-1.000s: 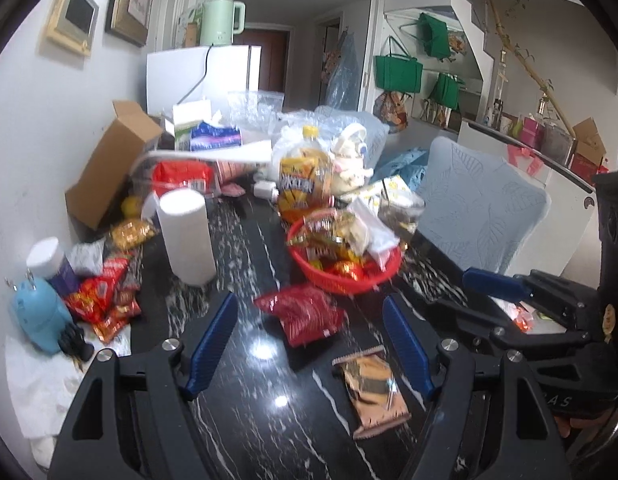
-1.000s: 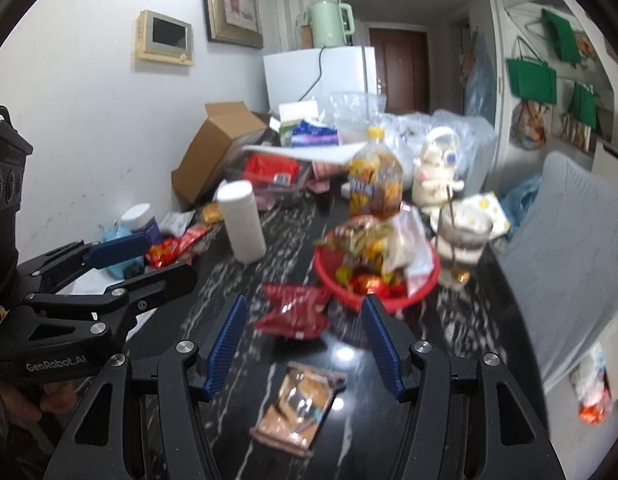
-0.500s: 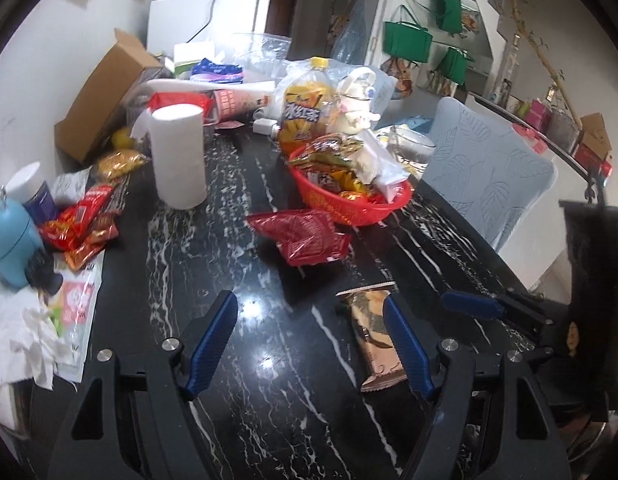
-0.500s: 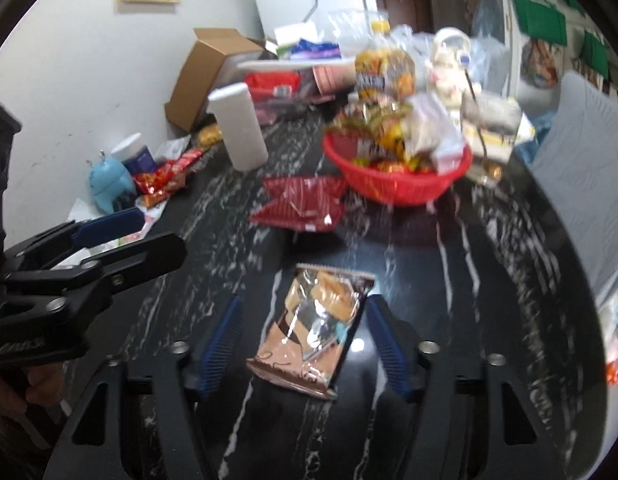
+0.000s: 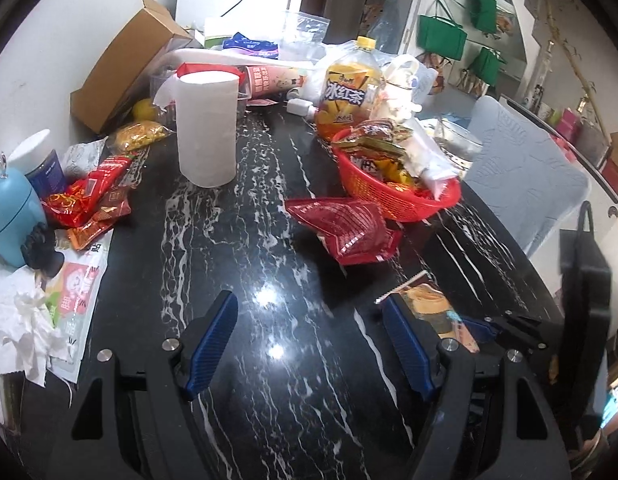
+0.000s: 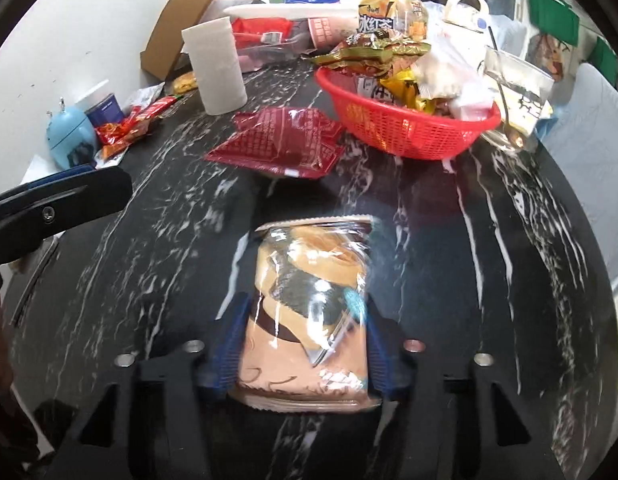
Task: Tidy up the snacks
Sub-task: 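Grasp the seaweed-print packet with the right tool while the left grasps the red packet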
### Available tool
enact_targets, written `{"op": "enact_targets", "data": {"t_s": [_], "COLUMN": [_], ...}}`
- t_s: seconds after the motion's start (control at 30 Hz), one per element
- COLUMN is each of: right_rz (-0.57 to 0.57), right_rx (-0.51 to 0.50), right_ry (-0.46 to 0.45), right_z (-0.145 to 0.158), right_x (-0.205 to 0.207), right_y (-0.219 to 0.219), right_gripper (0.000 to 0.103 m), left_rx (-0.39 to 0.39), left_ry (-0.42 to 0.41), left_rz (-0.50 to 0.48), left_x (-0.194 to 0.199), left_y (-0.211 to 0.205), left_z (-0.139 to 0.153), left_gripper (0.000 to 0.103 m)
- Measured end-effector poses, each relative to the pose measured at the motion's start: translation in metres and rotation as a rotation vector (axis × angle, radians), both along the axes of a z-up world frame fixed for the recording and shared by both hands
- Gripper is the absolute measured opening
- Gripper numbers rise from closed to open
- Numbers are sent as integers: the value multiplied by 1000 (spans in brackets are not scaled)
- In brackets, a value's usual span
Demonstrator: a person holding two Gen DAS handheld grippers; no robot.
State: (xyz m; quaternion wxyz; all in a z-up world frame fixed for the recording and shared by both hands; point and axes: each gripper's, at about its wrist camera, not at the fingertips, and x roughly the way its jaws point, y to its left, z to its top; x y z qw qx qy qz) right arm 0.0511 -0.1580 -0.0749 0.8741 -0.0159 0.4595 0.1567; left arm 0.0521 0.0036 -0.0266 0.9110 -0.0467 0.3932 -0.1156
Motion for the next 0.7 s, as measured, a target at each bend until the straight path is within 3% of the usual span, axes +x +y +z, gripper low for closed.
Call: {"op": "enact_targets", "data": {"t_s": [0.37,0.5,0.7], "right_rz": [-94,-135,-158], "right_rx": [8,-19,-9], "right_ry": [24,-8,-22], "right_z": [4,6,4], "right_x": [33,45,57], "right_y": [-50,-57,-69], "right_gripper": [50,50,50], "left_rx": [-18,-35,-21], "left_ry": [-12,-22,28], "left_rz": [5,5,-24], "left_x": [42,59,94], "left_y": [-24,-32,-54], "left_z": [5,9,0], "left_gripper": [74,74,74]}}
